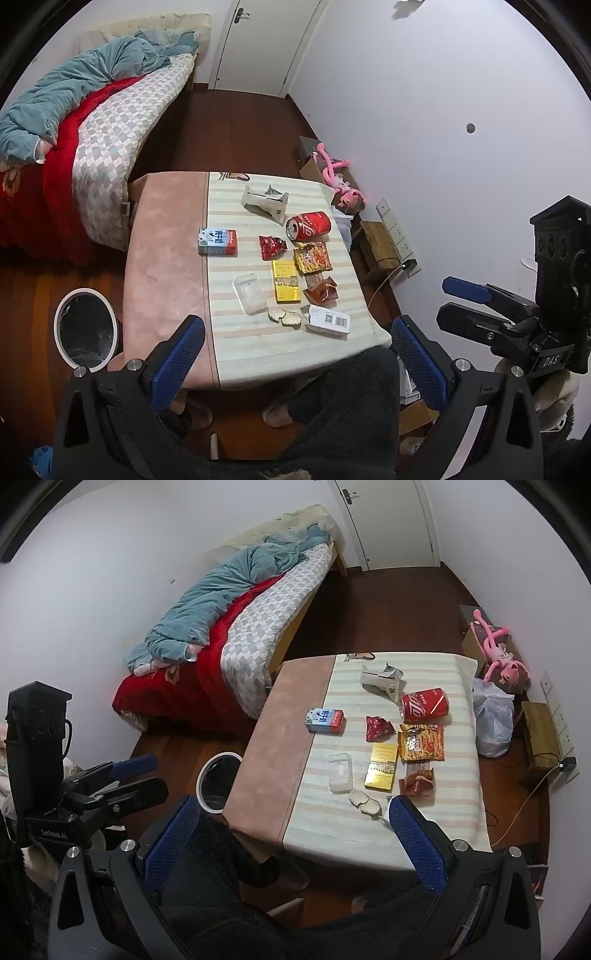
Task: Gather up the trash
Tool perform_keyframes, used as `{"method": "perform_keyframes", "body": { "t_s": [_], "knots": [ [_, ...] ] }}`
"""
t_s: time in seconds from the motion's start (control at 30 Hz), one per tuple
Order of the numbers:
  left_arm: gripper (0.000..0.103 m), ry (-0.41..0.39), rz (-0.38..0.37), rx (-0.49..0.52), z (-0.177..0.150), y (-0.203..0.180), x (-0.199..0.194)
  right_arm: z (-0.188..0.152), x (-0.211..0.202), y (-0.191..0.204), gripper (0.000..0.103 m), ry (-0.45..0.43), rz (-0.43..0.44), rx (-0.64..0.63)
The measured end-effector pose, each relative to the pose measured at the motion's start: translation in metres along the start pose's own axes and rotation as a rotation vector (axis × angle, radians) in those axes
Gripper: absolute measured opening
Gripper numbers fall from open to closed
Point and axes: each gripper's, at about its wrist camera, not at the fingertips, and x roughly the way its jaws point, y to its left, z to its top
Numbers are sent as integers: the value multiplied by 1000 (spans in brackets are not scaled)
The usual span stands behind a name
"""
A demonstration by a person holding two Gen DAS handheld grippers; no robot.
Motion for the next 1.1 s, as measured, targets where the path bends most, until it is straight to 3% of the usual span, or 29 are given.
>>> {"method": "perform_keyframes", "body": {
  "t_s": [1.1],
  "knots": [
    [103, -10, 6, 14, -2, -1, -5, -1, -4, 10, 103, -10, 14, -23]
  ]
}}
